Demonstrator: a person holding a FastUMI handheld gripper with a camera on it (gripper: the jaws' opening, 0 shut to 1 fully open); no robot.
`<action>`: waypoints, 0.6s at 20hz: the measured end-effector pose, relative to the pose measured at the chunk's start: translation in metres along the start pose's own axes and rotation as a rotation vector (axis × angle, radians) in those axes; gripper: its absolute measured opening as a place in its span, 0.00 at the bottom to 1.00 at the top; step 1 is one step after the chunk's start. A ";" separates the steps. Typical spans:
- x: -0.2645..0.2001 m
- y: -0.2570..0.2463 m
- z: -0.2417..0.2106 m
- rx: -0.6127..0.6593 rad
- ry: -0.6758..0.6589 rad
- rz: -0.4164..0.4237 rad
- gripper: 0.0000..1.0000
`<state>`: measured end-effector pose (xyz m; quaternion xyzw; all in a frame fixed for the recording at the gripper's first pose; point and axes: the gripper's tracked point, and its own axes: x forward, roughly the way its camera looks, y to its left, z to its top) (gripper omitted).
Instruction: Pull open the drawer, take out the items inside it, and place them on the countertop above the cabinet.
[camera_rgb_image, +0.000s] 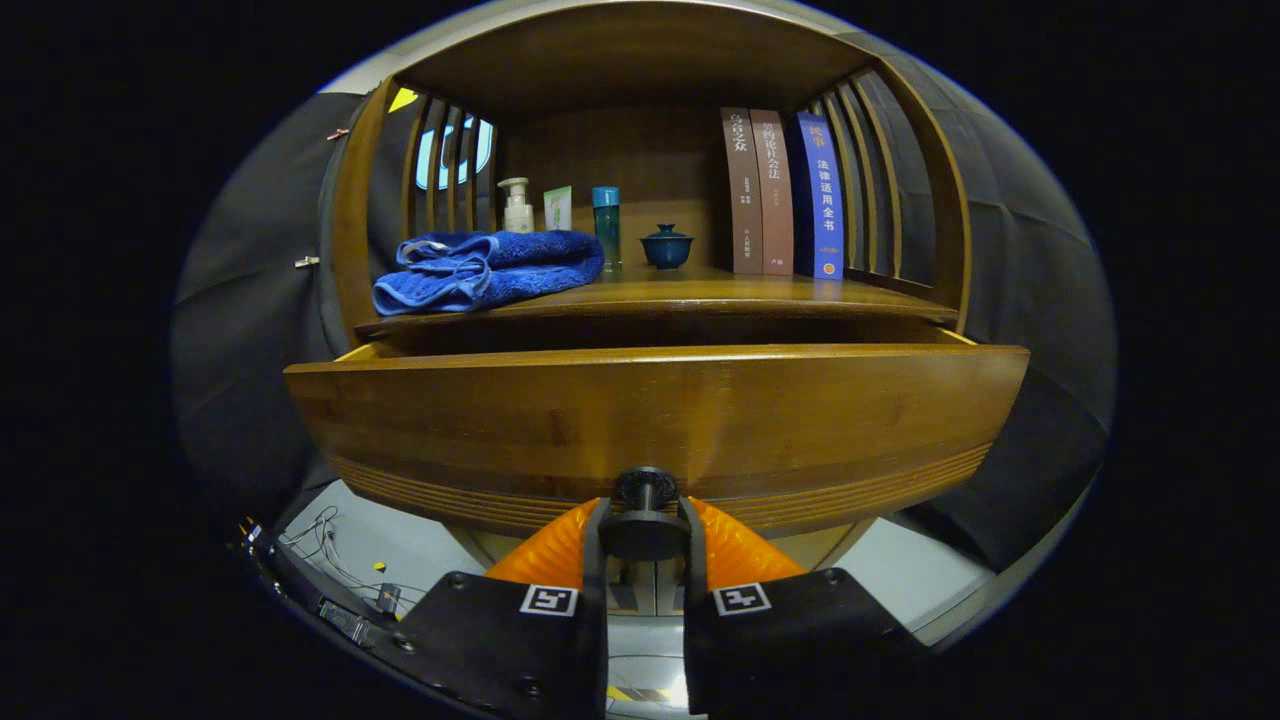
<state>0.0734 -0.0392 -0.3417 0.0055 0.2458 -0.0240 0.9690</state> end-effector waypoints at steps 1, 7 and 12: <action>-0.009 0.001 -0.004 0.001 0.003 0.003 0.35; -0.058 0.003 -0.027 0.012 0.024 0.001 0.34; -0.085 0.004 -0.043 0.014 0.040 0.001 0.34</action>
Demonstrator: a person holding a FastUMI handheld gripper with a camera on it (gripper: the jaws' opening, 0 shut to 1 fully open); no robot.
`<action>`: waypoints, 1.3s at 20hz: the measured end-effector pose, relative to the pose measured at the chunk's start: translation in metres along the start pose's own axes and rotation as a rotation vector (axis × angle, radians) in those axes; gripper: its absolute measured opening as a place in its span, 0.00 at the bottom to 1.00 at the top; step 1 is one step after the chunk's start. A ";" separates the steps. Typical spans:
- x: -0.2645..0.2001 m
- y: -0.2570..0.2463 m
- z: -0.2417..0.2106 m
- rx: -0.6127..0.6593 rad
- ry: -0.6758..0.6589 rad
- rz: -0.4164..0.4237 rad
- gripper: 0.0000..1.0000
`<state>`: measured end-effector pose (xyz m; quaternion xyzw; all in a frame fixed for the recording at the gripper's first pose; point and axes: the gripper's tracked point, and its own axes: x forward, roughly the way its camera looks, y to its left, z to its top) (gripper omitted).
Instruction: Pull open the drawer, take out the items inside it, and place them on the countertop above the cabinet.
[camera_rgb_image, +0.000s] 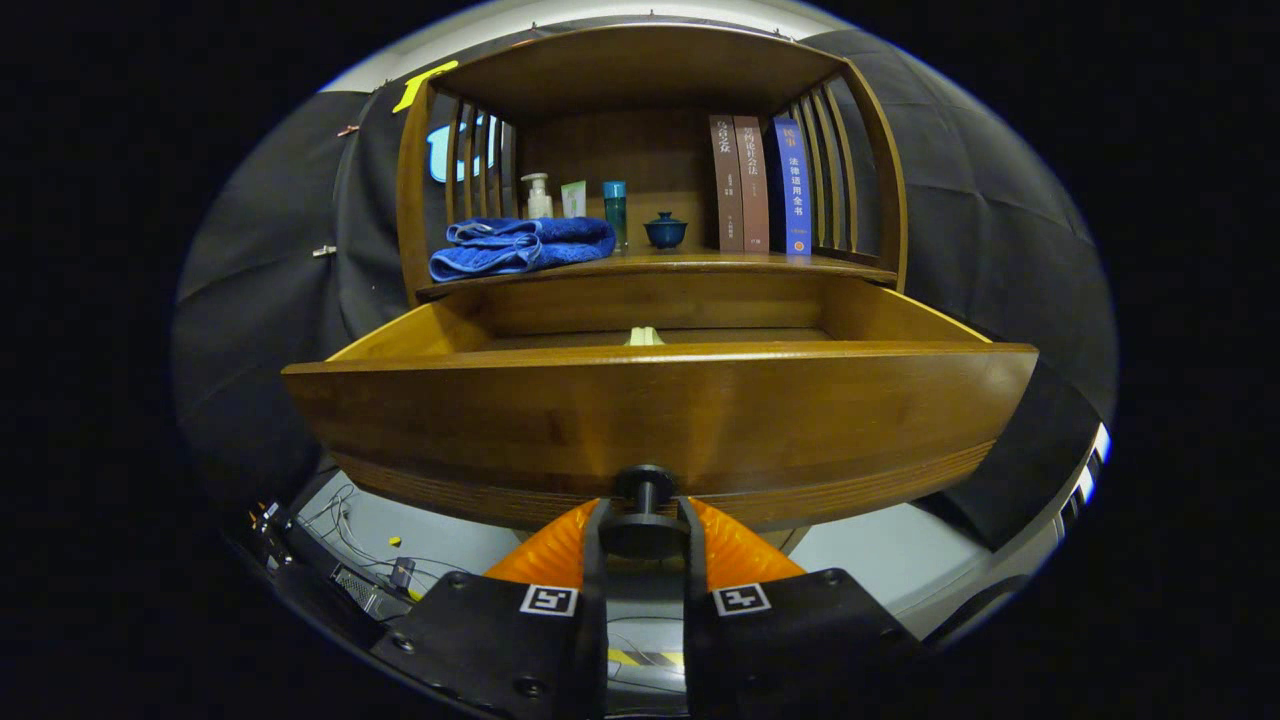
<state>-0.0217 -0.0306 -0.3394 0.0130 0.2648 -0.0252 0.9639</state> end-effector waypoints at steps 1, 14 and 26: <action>-0.004 0.000 -0.003 0.003 0.004 0.001 0.34; -0.038 -0.012 -0.003 0.080 0.058 -0.049 0.84; 0.035 0.011 0.155 0.052 0.167 0.014 1.00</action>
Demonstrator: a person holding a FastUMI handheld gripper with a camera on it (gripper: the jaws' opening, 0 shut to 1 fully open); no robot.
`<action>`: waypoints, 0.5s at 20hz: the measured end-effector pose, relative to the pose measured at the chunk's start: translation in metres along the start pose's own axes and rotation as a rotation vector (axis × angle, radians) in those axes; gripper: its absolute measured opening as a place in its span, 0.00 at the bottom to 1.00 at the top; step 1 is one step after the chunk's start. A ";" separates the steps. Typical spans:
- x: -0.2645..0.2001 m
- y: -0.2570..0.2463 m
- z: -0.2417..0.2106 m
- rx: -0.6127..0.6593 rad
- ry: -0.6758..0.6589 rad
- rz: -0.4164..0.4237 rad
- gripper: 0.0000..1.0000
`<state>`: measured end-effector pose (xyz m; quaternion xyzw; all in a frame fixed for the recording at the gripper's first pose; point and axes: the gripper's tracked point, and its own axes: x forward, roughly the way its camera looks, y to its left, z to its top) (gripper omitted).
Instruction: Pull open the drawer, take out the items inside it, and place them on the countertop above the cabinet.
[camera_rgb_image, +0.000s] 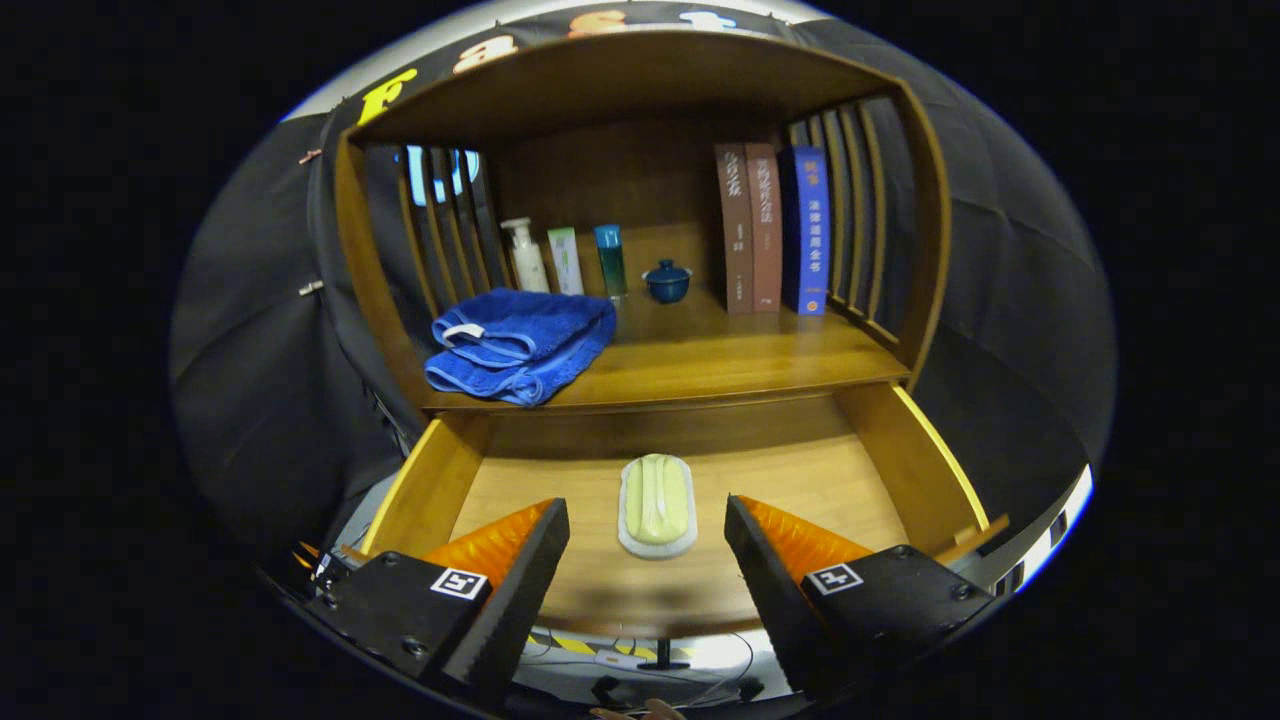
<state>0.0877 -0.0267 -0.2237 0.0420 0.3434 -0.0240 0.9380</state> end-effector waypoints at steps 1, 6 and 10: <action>0.017 0.000 0.003 0.005 0.037 -0.005 1.00; 0.082 -0.008 -0.015 0.016 0.270 -0.039 1.00; 0.112 -0.013 -0.040 -0.003 0.426 -0.066 0.93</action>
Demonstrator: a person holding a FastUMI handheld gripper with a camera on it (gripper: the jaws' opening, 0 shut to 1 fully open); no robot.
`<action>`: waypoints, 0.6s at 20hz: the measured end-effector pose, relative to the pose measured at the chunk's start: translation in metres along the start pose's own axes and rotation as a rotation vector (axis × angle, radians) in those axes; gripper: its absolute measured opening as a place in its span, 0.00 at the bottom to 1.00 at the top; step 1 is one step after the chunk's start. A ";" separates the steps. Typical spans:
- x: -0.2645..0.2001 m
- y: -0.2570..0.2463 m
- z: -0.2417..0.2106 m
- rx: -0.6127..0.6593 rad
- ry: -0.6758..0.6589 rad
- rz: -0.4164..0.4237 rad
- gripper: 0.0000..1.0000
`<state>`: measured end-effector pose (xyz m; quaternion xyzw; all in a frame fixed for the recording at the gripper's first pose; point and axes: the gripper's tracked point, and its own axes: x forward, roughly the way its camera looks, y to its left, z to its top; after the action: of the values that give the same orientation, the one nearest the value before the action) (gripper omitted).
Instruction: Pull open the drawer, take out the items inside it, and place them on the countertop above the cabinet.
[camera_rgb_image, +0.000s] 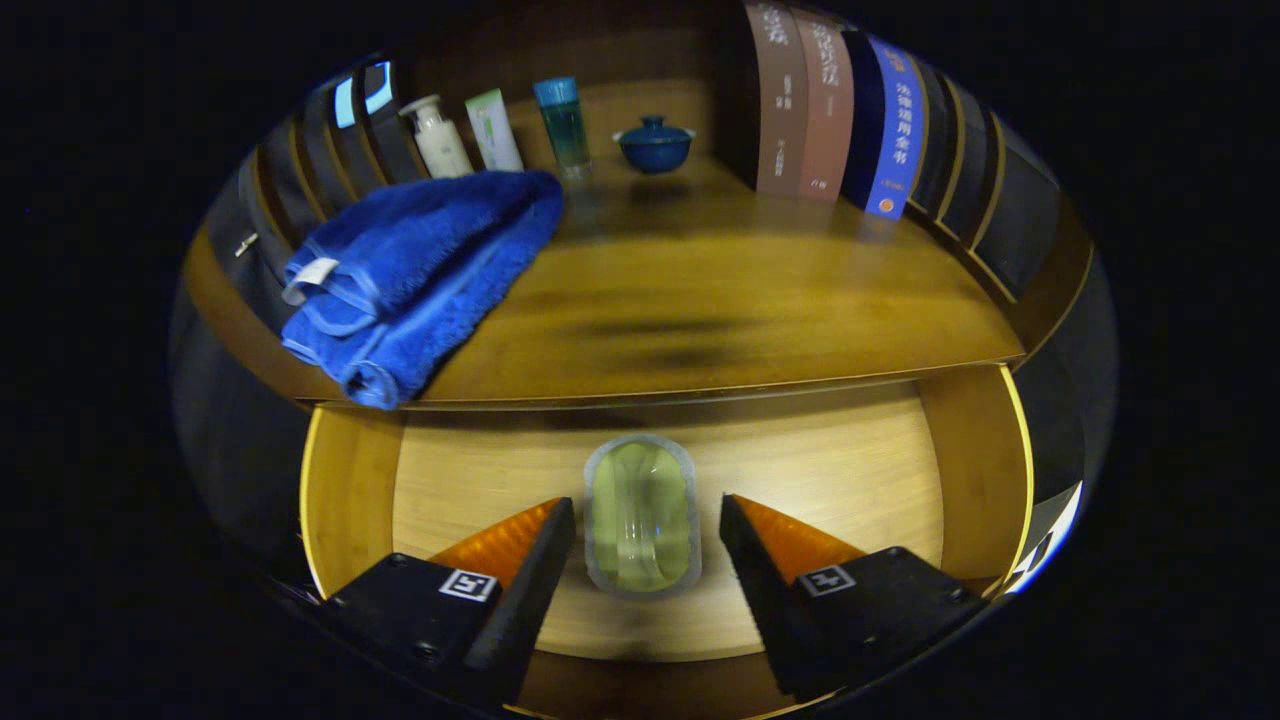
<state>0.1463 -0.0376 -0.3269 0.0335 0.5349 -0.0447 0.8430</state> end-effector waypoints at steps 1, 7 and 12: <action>0.005 0.000 -0.004 -0.018 0.028 -0.003 0.87; 0.018 0.006 -0.011 -0.049 0.096 0.007 0.23; 0.017 0.007 -0.013 -0.067 0.089 0.019 0.23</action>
<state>0.1426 -0.0303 -0.3476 0.0123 0.5730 -0.0172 0.8193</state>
